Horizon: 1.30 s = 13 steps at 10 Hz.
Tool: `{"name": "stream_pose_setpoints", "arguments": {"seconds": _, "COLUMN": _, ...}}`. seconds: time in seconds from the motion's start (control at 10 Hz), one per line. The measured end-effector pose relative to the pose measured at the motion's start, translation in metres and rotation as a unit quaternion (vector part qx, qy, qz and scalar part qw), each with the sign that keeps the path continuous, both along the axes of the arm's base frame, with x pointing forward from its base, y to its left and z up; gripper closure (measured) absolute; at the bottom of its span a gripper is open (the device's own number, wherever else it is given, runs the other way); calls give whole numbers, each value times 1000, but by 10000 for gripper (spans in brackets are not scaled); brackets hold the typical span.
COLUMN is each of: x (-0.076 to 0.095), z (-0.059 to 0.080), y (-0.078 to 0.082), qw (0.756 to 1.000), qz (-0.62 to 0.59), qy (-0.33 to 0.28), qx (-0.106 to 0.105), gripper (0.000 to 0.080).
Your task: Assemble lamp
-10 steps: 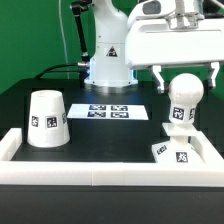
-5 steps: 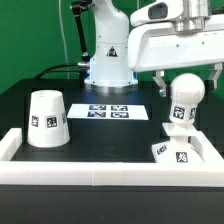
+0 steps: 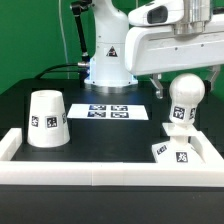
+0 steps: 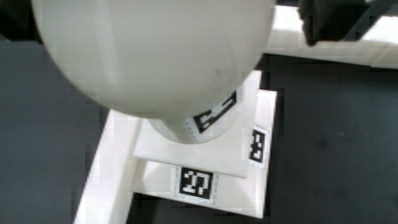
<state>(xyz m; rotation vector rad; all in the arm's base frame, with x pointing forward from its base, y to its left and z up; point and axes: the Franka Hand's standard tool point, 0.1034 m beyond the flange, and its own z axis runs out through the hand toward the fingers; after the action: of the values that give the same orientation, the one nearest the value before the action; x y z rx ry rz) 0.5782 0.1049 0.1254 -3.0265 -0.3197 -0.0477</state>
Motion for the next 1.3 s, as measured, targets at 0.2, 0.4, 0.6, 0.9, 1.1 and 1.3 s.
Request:
{"name": "stream_pose_setpoints", "arguments": {"seconds": 0.2, "x": 3, "z": 0, "y": -2, "qw": 1000, "qz": 10, "qy": -11, "qx": 0, "gripper": 222}}
{"name": "stream_pose_setpoints", "arguments": {"seconds": 0.4, "x": 3, "z": 0, "y": -2, "qw": 1000, "qz": 9, "qy": -11, "qx": 0, "gripper": 222}}
{"name": "stream_pose_setpoints", "arguments": {"seconds": 0.6, "x": 3, "z": 0, "y": -2, "qw": 1000, "qz": -4, "qy": -10, "qx": 0, "gripper": 222}}
{"name": "stream_pose_setpoints", "arguments": {"seconds": 0.9, "x": 2, "z": 0, "y": -1, "qw": 984, "qz": -176, "qy": 9, "qx": 14, "gripper": 222}}
{"name": "stream_pose_setpoints", "arguments": {"seconds": 1.1, "x": 2, "z": 1, "y": -1, "qw": 964, "qz": -266, "qy": 19, "qx": 16, "gripper": 220}}
{"name": "stream_pose_setpoints", "arguments": {"seconds": 1.3, "x": 2, "z": 1, "y": 0, "qw": 939, "qz": -343, "qy": 28, "qx": 19, "gripper": 220}}
